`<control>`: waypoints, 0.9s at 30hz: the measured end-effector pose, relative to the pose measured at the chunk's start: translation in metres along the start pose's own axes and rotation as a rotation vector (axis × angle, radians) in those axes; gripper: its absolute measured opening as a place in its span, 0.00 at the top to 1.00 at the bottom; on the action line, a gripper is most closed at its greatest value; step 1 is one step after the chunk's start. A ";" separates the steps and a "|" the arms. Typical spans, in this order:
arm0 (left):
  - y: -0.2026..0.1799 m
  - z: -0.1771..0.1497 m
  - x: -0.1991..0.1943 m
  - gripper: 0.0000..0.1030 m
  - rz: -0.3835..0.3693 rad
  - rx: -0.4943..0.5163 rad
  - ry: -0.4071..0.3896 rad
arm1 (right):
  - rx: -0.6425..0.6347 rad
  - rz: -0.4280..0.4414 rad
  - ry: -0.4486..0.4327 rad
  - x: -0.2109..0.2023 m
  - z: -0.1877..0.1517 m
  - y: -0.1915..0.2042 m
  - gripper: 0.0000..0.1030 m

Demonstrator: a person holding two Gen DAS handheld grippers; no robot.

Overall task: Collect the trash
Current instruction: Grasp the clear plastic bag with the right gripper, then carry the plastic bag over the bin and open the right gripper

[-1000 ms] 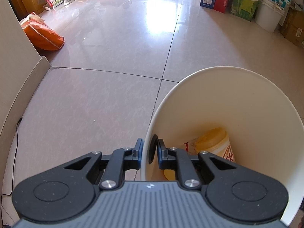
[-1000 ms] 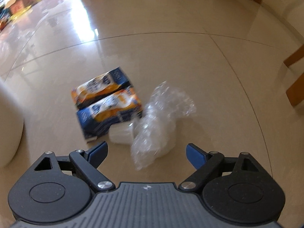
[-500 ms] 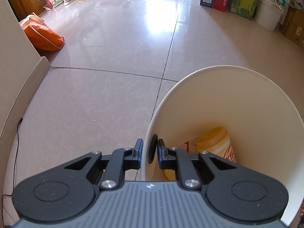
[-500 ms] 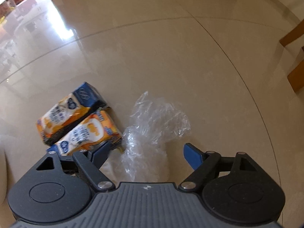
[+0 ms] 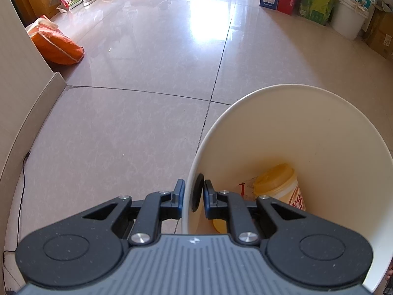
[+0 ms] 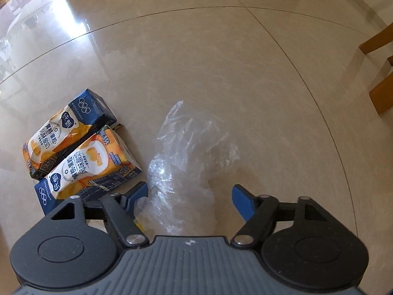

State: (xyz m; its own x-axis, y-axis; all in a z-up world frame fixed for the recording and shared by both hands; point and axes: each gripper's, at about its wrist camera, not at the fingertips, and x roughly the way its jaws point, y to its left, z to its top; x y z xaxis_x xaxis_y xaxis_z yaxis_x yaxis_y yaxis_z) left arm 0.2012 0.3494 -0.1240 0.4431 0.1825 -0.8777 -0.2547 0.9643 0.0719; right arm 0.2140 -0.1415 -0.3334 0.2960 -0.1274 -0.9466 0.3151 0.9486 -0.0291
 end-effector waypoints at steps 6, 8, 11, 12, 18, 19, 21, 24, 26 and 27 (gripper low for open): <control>0.000 0.000 0.000 0.87 0.001 -0.001 0.001 | -0.047 0.003 0.012 0.001 0.008 0.012 0.41; -0.001 0.000 0.000 0.86 0.003 -0.002 0.001 | -0.061 0.006 0.012 -0.002 0.008 0.016 0.45; -0.001 0.001 0.000 0.86 0.002 -0.003 0.001 | -0.075 0.007 0.016 -0.011 0.005 0.016 0.48; -0.001 0.001 0.000 0.86 0.002 -0.003 0.001 | -0.080 0.001 0.015 -0.013 0.006 0.015 0.48; 0.000 0.000 -0.001 0.86 0.004 -0.007 0.002 | -0.081 0.006 -0.004 -0.036 0.006 0.019 0.49; -0.001 0.000 0.000 0.86 0.003 -0.009 0.002 | -0.083 0.001 -0.005 -0.040 0.005 0.020 0.49; 0.000 0.000 0.000 0.86 0.001 -0.013 0.004 | -0.077 -0.016 -0.005 -0.047 0.003 0.016 0.49; 0.000 0.001 0.000 0.86 0.001 -0.017 0.005 | -0.053 0.000 -0.025 -0.066 0.000 0.010 0.49; 0.000 0.001 0.000 0.86 0.004 -0.019 0.004 | -0.050 0.013 -0.034 -0.083 -0.003 0.008 0.49; 0.000 0.001 0.000 0.86 0.006 -0.017 0.003 | -0.054 0.018 -0.038 -0.091 -0.005 0.007 0.49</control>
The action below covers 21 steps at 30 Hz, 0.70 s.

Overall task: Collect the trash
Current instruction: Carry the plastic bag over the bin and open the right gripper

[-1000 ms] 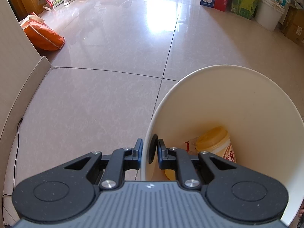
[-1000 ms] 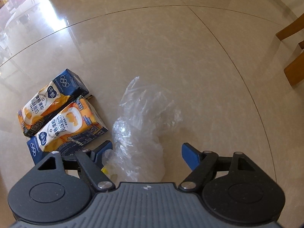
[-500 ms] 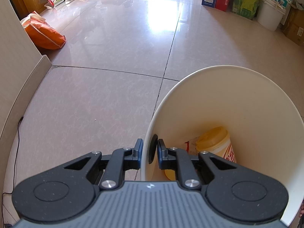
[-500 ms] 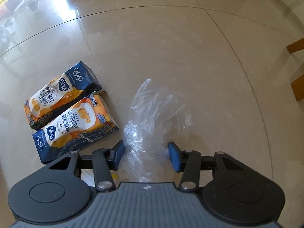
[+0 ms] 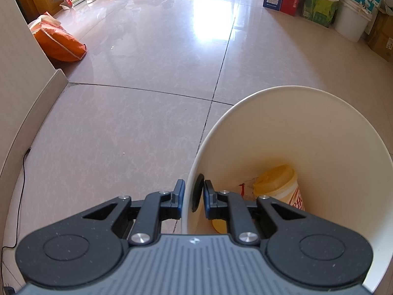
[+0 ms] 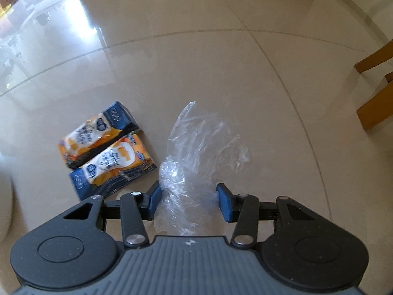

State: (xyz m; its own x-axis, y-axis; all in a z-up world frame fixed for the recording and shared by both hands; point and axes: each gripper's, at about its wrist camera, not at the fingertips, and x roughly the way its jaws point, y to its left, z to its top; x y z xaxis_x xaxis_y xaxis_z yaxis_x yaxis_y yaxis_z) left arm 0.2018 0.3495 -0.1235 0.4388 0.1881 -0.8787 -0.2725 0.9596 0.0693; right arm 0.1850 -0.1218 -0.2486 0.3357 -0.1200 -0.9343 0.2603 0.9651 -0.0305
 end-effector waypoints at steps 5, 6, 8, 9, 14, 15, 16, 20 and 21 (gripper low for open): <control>0.001 0.000 0.000 0.86 -0.003 -0.006 0.000 | -0.077 0.066 -0.030 -0.053 -0.008 0.009 0.49; 0.001 -0.001 0.000 0.86 -0.003 -0.006 0.000 | -0.098 0.078 -0.036 -0.065 -0.009 0.012 0.49; 0.000 0.000 0.000 0.86 0.001 -0.002 -0.001 | -0.151 0.110 -0.052 -0.089 -0.011 0.024 0.49; 0.000 0.000 0.000 0.86 0.003 0.000 -0.002 | -0.176 0.133 -0.057 -0.102 -0.011 0.031 0.49; 0.000 0.000 -0.001 0.86 0.000 -0.008 -0.001 | -0.336 0.262 -0.130 -0.170 -0.006 0.083 0.49; 0.001 0.000 -0.001 0.86 -0.002 -0.010 0.001 | -0.369 0.288 -0.149 -0.183 -0.005 0.095 0.49; 0.001 0.000 -0.001 0.86 -0.003 -0.010 0.001 | -0.401 0.315 -0.169 -0.196 -0.004 0.108 0.49; 0.000 0.000 -0.001 0.86 0.002 -0.002 -0.002 | -0.514 0.415 -0.224 -0.234 0.002 0.156 0.49; 0.000 0.001 -0.001 0.86 0.001 -0.004 -0.002 | -0.541 0.440 -0.233 -0.241 0.003 0.167 0.49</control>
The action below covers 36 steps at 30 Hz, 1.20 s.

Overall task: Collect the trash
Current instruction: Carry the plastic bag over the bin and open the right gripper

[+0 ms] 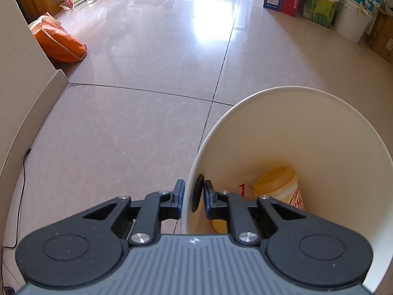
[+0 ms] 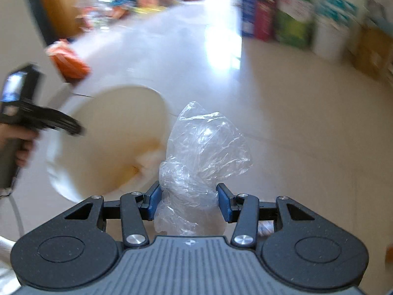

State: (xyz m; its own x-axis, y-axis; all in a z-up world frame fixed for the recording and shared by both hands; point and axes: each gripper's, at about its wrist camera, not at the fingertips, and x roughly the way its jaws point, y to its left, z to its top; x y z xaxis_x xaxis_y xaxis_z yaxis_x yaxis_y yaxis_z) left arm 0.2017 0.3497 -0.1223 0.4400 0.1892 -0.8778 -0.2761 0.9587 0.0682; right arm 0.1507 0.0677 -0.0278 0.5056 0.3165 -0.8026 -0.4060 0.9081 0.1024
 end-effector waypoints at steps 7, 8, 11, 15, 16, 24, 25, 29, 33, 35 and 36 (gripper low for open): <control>-0.001 -0.001 0.000 0.86 0.000 0.012 -0.004 | -0.097 0.078 -0.040 0.013 0.047 0.055 0.49; -0.002 -0.001 0.000 0.86 -0.001 0.014 -0.004 | -0.107 0.086 -0.044 0.017 0.049 0.061 0.49; -0.002 -0.001 0.000 0.86 -0.006 0.014 -0.003 | -0.125 0.112 -0.040 0.032 0.054 0.075 0.49; -0.002 -0.001 0.000 0.86 -0.007 0.020 -0.005 | -0.138 0.110 -0.037 0.039 0.057 0.084 0.49; -0.002 -0.002 0.000 0.86 -0.006 0.023 -0.006 | -0.137 0.112 -0.035 0.043 0.059 0.087 0.49; -0.003 -0.001 0.000 0.86 -0.007 0.024 -0.005 | -0.149 0.102 -0.023 0.058 0.066 0.095 0.23; -0.003 -0.001 0.000 0.86 -0.007 0.024 -0.006 | -0.147 0.106 -0.034 0.058 0.066 0.095 0.22; -0.003 -0.001 0.000 0.86 -0.006 0.028 -0.007 | -0.141 0.107 -0.049 0.055 0.063 0.090 0.15; -0.003 -0.002 0.000 0.86 -0.005 0.027 -0.007 | -0.148 0.088 -0.055 0.054 0.059 0.084 0.11; -0.003 -0.002 0.000 0.86 -0.005 0.026 -0.007 | -0.144 0.082 -0.055 0.053 0.057 0.079 0.09; -0.003 -0.002 0.000 0.86 -0.004 0.026 -0.007 | -0.139 0.082 -0.056 0.053 0.056 0.078 0.08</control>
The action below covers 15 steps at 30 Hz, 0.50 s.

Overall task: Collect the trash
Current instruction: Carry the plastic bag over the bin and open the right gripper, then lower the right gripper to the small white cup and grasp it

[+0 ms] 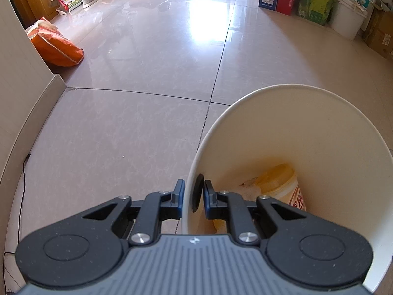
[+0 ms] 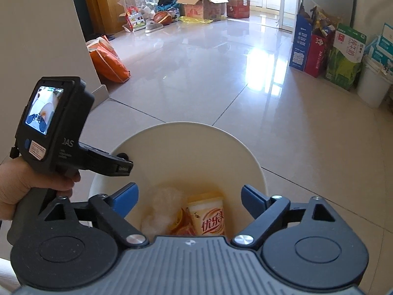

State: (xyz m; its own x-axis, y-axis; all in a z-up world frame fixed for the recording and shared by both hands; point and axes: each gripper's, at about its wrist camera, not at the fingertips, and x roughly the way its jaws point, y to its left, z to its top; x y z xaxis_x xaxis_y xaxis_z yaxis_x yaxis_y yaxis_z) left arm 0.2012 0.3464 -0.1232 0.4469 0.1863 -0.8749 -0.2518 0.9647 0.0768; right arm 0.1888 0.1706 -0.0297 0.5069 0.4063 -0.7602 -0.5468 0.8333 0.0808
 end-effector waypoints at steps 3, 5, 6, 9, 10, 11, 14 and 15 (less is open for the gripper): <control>0.000 0.000 0.000 0.86 0.000 0.000 0.000 | 0.019 -0.003 -0.006 -0.001 -0.003 -0.006 0.08; 0.000 0.000 0.000 0.86 0.000 0.000 0.000 | 0.030 -0.010 -0.015 -0.002 -0.006 -0.009 0.08; 0.000 0.000 0.000 0.86 -0.001 -0.002 0.001 | 0.033 -0.013 -0.020 -0.003 -0.009 -0.011 0.08; 0.001 0.000 -0.001 0.86 0.000 -0.005 0.001 | 0.051 -0.034 -0.039 -0.005 -0.017 -0.018 0.08; 0.001 0.000 -0.001 0.86 0.000 -0.005 0.001 | 0.064 -0.036 -0.050 -0.007 -0.021 -0.021 0.08; 0.001 0.000 -0.001 0.86 0.000 -0.004 0.001 | 0.079 -0.039 -0.057 -0.008 -0.024 -0.024 0.08; 0.002 0.001 -0.001 0.86 -0.002 -0.004 0.001 | 0.115 -0.054 -0.085 -0.014 -0.037 -0.036 0.07; 0.002 0.001 -0.001 0.86 -0.002 -0.005 0.001 | 0.121 -0.066 -0.090 -0.016 -0.043 -0.041 0.06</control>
State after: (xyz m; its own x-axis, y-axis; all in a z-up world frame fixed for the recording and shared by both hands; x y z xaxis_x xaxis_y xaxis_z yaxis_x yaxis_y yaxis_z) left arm 0.2008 0.3484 -0.1218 0.4462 0.1839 -0.8758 -0.2552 0.9642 0.0725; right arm 0.1745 0.1137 -0.0489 0.5997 0.3762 -0.7063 -0.4288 0.8963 0.1132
